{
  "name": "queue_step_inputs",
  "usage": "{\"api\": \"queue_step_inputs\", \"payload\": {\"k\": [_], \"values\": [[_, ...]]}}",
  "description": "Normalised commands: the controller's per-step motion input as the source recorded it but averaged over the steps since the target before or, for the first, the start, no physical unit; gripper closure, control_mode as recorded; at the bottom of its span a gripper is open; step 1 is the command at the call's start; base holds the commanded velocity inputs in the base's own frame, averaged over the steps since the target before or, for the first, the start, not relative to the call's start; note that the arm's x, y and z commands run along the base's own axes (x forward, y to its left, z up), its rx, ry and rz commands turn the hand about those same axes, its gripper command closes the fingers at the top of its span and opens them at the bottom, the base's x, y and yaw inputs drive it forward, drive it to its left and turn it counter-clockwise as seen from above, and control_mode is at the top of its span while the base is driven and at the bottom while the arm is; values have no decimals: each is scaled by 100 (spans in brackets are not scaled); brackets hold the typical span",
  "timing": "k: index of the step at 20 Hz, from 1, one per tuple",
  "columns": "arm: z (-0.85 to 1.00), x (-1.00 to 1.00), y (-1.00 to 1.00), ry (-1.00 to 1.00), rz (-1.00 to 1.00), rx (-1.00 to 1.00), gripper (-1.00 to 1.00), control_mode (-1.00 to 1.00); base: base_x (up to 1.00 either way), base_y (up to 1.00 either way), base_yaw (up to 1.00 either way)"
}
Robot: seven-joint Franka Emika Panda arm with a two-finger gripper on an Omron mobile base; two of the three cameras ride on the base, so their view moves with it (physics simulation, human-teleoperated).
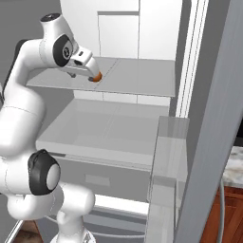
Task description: Pick the tangerine and apple from the fridge and place them inside the tupperware on the counter.
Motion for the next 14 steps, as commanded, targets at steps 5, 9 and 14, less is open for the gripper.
{"api": "queue_step_inputs", "payload": {"k": [5, 9, 14], "values": [[-5, 18, 0, 0, 0, 0, -100, -100, 0, 0, 0], [-4, 18, 0, 0, 0, 0, -100, -100, 0, 0, 0], [-7, 18, 0, 0, 0, 0, -100, -100, 0, 0, 0]]}}
